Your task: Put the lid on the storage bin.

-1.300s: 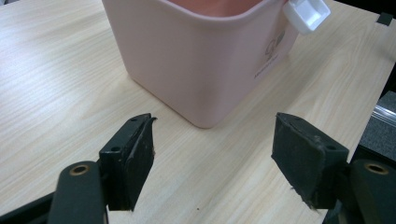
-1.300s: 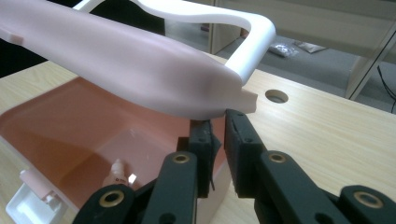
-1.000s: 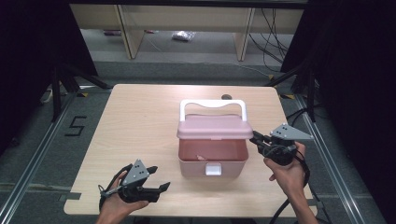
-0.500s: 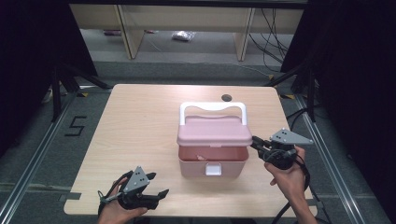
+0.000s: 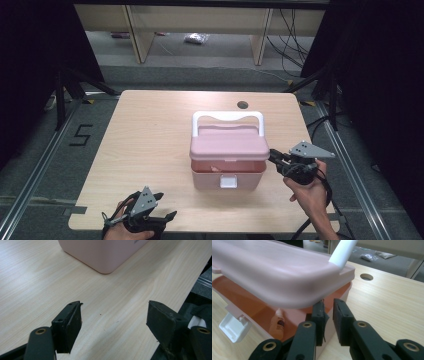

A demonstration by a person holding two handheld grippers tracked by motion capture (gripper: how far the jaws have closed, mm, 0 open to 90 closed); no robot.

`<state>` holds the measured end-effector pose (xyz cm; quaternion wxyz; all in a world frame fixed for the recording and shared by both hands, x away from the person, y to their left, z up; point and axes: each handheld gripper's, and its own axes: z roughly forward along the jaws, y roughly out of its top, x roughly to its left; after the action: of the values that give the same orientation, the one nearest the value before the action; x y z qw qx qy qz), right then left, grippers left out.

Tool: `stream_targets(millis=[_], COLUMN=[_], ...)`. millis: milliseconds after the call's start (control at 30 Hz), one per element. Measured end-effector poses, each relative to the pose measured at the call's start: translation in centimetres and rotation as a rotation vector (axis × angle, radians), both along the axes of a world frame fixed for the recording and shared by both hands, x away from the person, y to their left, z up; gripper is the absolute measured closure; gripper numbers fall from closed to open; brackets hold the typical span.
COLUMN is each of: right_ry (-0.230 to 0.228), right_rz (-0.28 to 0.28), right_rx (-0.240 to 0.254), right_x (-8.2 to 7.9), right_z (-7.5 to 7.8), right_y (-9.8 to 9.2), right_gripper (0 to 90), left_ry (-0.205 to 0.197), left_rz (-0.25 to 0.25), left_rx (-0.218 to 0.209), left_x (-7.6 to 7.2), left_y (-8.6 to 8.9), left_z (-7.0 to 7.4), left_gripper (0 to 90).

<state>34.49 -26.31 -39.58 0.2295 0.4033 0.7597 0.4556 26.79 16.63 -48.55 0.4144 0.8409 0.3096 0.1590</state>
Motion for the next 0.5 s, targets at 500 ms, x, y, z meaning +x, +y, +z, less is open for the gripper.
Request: stream_targets(millis=[500], right_ry=[-0.018], right_rz=[0.009], right_rx=[-0.024], right_x=[-0.02], right_z=[-0.83], right_y=[-0.47], right_gripper=[79.2], left_ry=[0.013], left_rz=[0.002], left_rx=[-0.001], left_x=[-0.31], left_y=[-0.04], left_z=[-0.53], left_gripper=[27.6])
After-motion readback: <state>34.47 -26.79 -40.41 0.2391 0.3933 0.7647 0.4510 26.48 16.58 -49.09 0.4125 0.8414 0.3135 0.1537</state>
